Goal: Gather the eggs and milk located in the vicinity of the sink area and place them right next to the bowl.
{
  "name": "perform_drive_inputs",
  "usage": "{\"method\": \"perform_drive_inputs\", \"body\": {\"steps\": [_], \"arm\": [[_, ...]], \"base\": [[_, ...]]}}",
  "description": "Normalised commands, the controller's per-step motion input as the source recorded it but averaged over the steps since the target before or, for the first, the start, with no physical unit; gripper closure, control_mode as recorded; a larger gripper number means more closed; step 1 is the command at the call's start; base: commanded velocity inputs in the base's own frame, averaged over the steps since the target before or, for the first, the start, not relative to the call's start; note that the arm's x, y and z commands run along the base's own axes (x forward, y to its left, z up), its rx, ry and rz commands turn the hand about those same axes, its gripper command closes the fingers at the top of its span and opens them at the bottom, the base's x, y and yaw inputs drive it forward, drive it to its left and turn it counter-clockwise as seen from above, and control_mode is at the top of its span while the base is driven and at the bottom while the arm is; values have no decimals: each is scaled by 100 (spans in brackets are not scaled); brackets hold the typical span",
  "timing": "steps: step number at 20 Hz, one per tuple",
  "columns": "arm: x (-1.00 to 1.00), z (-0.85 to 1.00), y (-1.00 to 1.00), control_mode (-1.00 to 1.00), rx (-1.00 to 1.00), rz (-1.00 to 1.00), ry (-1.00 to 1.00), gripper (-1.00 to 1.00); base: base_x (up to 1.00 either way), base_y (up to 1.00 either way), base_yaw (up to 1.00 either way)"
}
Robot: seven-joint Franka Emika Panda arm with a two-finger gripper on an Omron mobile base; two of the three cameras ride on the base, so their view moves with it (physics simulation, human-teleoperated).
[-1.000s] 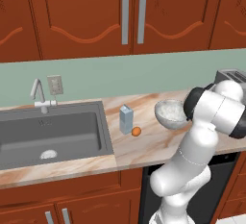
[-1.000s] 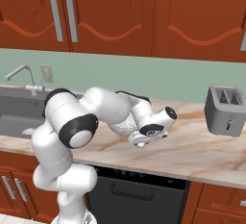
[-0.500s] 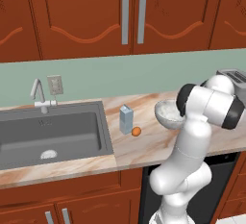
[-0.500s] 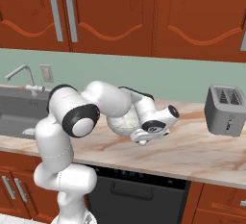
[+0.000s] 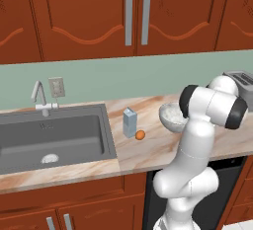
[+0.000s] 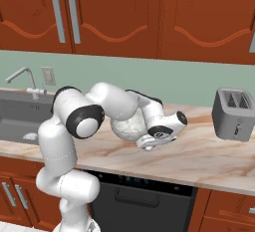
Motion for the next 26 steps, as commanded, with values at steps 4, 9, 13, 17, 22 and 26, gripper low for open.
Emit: {"method": "perform_drive_inputs", "body": {"steps": [4,9,13,17,22,26], "arm": [[7,-2,0,-100,0,0,-1,100],[13,-1,0,-100,0,0,-2,100],[11,-2,0,-100,0,0,-2,100],[3,-1,0,-100,0,0,0,100],[1,0,0,-100,0,0,0,100],[0,0,0,-100,0,0,0,-100]], "base": [[0,0,0],[0,0,0],[0,0,0],[0,0,0],[0,0,0],[0,0,0]]}}
